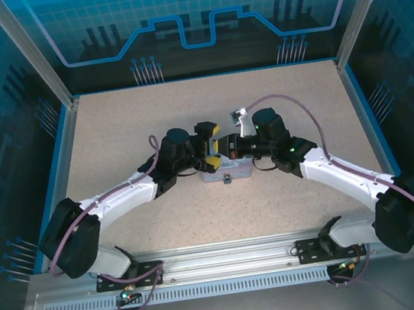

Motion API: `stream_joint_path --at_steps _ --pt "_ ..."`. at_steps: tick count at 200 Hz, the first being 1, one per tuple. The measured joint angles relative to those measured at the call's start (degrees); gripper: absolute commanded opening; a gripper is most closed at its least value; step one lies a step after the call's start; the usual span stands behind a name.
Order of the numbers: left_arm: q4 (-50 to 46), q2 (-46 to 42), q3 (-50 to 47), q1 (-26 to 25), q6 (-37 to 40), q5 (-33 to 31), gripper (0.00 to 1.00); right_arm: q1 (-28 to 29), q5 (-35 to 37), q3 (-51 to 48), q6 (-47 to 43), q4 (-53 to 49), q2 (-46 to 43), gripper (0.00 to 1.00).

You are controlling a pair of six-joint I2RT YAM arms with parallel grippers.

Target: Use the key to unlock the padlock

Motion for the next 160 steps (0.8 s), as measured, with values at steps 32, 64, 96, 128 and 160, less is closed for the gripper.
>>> stream_joint_path --at_steps 32,64,96,128,160 --pt "3.7 1.9 0.1 0.0 -1.3 0.0 0.92 0.1 0.4 -0.7 0.4 0.9 0.0 0.00" --pt "4.8 2.4 0.1 0.0 -2.2 0.0 0.82 0.3 1.1 -2.8 0.4 0.7 -0.1 0.00" --pt "6.0 2.4 0.1 0.0 -2.2 -0.1 0.71 0.3 1.3 -3.7 0.4 0.6 -0.7 0.00" --pt "6.2 2.4 0.1 0.0 -2.2 -0.1 0.66 0.3 1.4 -4.1 0.4 0.6 -1.5 0.00" --pt "6.1 2.3 0.0 0.0 -2.2 -0.3 0.65 -0.2 1.4 -5.0 0.4 0.6 -2.7 0.00"
